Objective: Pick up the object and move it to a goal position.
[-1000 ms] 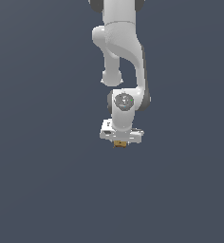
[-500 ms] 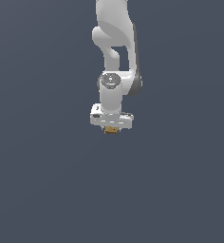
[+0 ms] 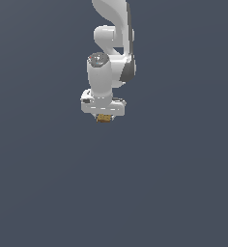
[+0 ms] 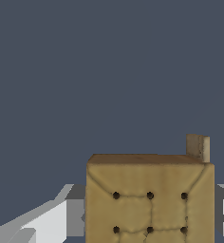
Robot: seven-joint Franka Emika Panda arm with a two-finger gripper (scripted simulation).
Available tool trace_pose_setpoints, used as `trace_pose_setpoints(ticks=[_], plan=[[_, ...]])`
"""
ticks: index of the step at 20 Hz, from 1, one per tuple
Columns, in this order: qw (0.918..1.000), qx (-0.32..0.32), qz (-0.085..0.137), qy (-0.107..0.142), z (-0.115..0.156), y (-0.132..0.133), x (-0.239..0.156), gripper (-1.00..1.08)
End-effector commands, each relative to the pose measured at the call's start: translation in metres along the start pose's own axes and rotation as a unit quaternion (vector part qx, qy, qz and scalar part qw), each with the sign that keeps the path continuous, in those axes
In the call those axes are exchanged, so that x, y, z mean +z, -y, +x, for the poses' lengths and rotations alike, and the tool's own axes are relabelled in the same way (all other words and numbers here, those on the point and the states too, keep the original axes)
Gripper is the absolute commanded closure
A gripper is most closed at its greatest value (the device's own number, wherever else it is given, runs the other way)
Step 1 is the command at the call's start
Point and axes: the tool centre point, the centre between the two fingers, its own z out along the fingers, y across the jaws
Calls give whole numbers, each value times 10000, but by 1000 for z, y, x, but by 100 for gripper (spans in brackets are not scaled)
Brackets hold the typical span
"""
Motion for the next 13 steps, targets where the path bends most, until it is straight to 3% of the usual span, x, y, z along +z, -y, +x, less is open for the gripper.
trace_pose_setpoints(ticks=[1, 13], plan=[[10000, -4, 1, -2, -7, -9, -10, 108], [10000, -4, -2, -2, -17, -25, -25, 108]])
